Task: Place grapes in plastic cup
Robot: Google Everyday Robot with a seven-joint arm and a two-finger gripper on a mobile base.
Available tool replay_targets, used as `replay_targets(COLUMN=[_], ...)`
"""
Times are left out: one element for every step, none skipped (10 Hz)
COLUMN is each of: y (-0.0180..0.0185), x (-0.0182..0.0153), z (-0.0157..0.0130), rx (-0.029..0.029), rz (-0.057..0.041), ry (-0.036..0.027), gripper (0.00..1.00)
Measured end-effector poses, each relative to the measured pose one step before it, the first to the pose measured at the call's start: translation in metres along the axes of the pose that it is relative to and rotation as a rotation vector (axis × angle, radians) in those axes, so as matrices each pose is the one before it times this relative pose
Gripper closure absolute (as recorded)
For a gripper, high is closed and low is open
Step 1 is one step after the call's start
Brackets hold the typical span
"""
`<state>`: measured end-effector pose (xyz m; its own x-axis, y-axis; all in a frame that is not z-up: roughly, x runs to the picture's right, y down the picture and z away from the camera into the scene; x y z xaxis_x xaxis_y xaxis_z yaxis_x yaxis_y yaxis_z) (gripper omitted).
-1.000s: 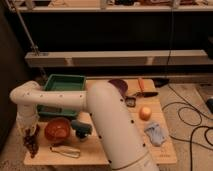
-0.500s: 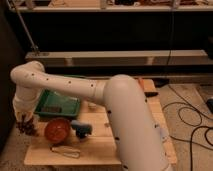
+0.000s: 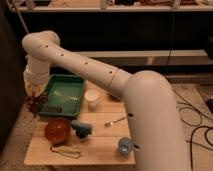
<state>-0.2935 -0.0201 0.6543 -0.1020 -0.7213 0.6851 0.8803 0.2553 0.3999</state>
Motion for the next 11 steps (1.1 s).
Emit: replay_targets(y=[0.01612, 0.02286, 0.02531, 0.01956, 0.02429, 0.02555, 0.02012, 0.02094, 0.02234, 0.01970, 0.01605], x=[0.00868, 0.00987, 0.00919, 0.00721, 0.00830, 0.00841, 0.00699, 0.00787, 0.00894, 0.00849, 0.00732], z=[-0.01400, -0.01358, -0.00894, -0.00759, -0.00995, -0.00984, -0.00965, -0.01028, -0.01215, -0.01177, -0.00921], rx=[0.00704, 0.01143, 0.00622, 0.00432, 0.00048, -0.00261, -0.00103, -0.00230, -0.00349, -0.00568, -0.00696], rz=[0.04220, 0.06358, 0.05917, 0.04567, 0.05554, 0.05741, 0.04511, 0.04590, 0.04765, 0.04209, 0.03458], ry=[0.00549, 0.00539, 0.00701, 0.00809, 0.01187, 0.01285, 0.01296, 0.01541, 0.01890, 0.01876, 0.01587], gripper=[1.00, 1.00, 1.00, 1.00, 1.00, 1.00, 1.00, 1.00, 1.00, 1.00, 1.00])
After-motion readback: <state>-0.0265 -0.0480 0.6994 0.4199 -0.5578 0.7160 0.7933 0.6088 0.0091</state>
